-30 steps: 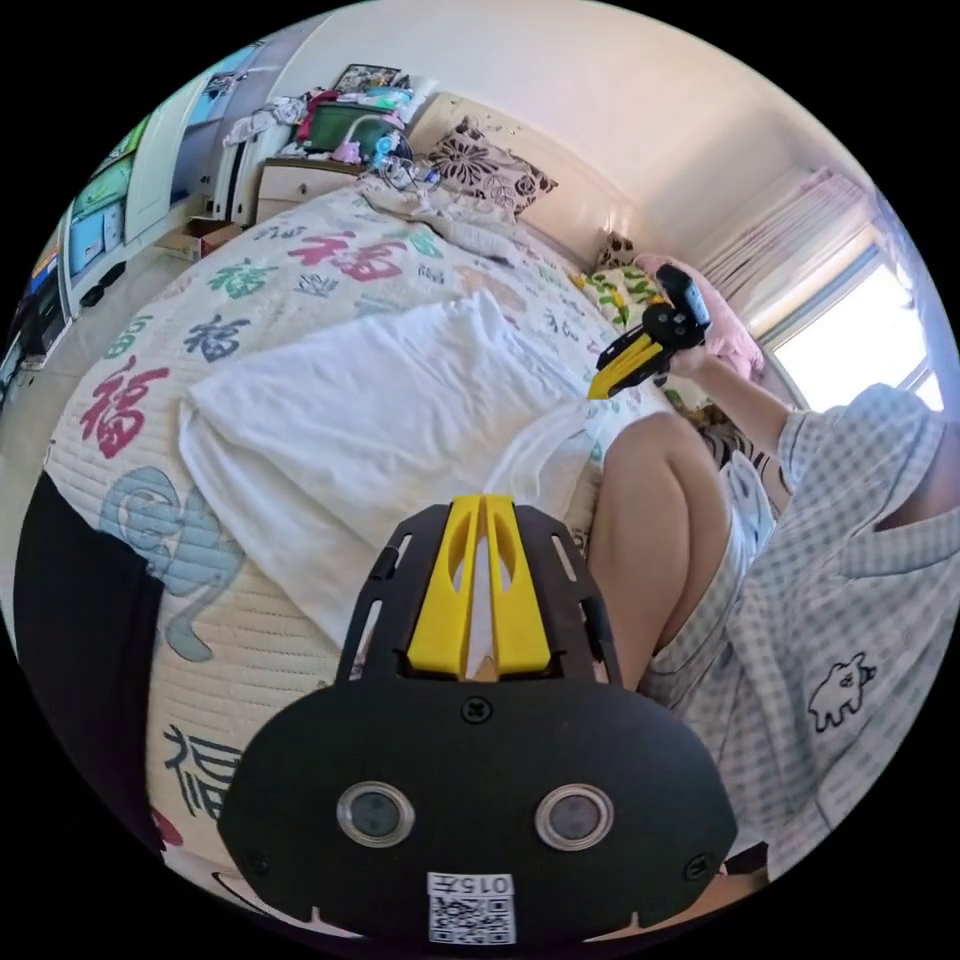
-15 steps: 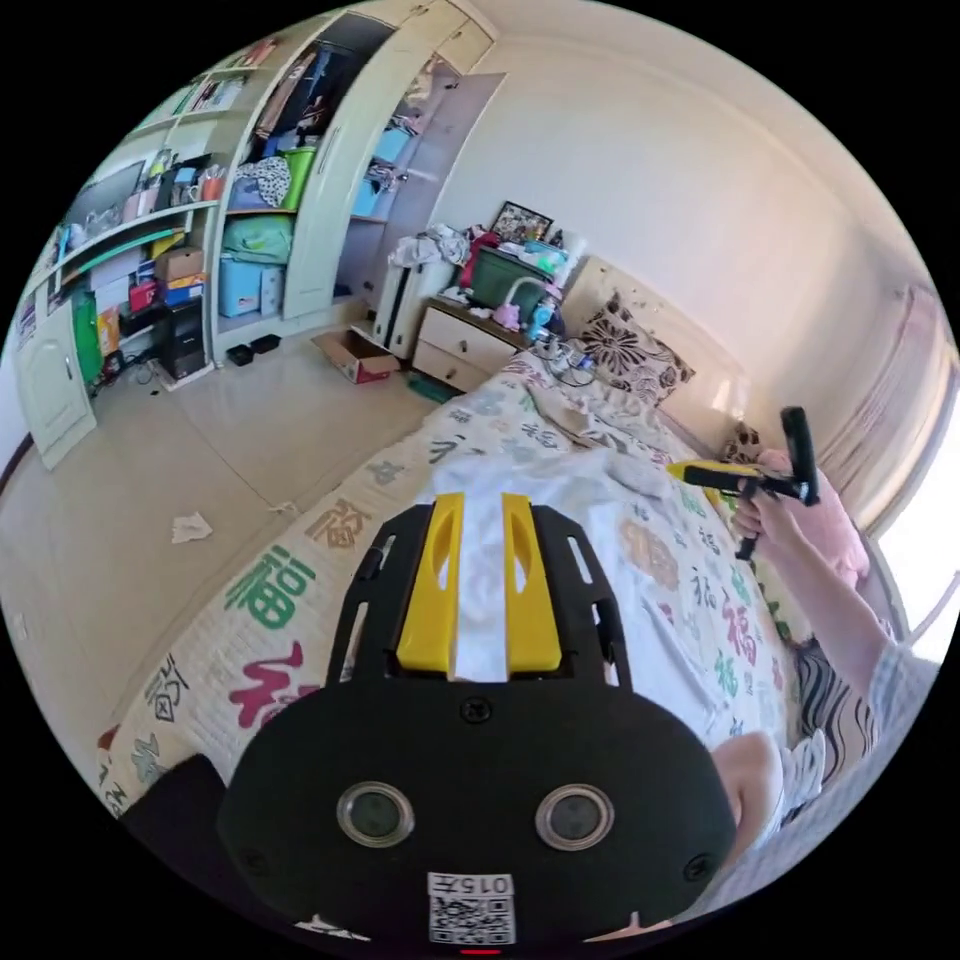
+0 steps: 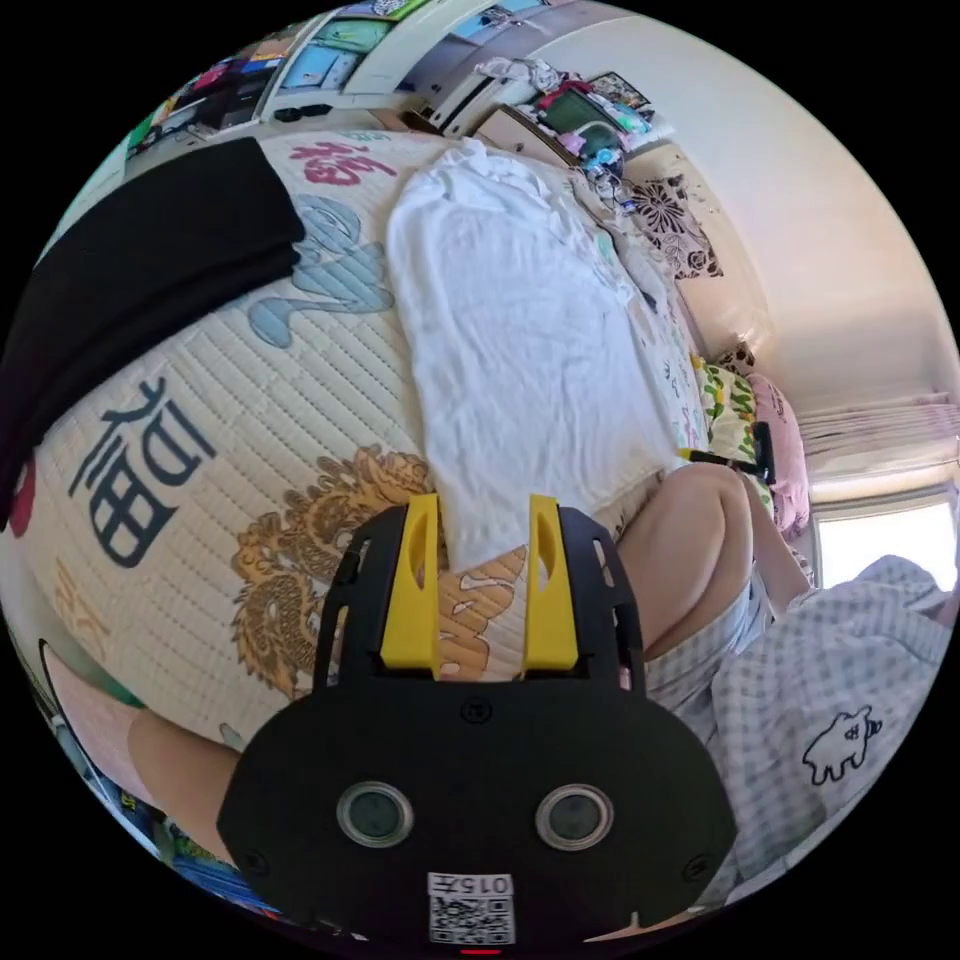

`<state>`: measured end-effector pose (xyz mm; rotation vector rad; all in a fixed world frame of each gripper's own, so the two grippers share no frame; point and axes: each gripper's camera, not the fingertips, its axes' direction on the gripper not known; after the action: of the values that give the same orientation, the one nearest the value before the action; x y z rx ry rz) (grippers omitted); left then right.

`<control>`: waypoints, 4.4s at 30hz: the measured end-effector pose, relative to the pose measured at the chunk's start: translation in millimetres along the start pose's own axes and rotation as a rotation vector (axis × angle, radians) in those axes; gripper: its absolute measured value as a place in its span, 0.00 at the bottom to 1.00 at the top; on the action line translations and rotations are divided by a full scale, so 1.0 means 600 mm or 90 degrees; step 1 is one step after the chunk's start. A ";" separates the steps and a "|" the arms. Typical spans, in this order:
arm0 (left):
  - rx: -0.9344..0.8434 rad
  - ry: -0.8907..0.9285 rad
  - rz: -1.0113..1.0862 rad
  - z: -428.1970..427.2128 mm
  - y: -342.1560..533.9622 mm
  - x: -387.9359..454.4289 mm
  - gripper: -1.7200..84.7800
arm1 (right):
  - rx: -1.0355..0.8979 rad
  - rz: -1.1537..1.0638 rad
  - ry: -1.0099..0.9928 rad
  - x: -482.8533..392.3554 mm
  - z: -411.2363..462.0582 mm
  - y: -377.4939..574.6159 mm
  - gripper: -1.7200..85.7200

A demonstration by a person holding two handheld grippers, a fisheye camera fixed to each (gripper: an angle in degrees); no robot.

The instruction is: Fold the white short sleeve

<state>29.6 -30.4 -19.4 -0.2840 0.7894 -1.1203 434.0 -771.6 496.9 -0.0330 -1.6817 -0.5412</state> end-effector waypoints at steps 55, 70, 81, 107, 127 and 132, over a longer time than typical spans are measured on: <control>0.265 -0.064 -0.109 -0.199 -0.352 -0.230 0.12 | 0.221 0.207 -0.085 0.326 -0.248 -0.361 0.07; 0.159 -0.240 -0.049 -0.151 -0.267 -0.138 0.03 | 0.073 0.017 0.022 0.204 -0.197 -0.278 0.10; 0.041 -0.069 -0.037 -0.153 0.042 -0.048 0.12 | -0.088 0.007 0.036 0.114 -0.151 0.041 0.13; 0.006 -0.194 0.166 -0.145 0.189 0.148 0.10 | 0.024 -0.138 0.156 -0.107 -0.028 0.282 0.09; -0.096 -0.214 0.288 -0.082 0.137 0.248 0.01 | -0.065 -0.186 0.237 -0.198 0.104 0.272 0.01; -0.093 -0.224 0.297 -0.096 0.152 0.263 0.01 | -0.130 -0.233 0.284 -0.229 0.136 0.277 0.01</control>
<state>85.5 -120.1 -178.5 -0.3844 0.5813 -0.5537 438.3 -555.7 415.4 0.2360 -1.1940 -0.9204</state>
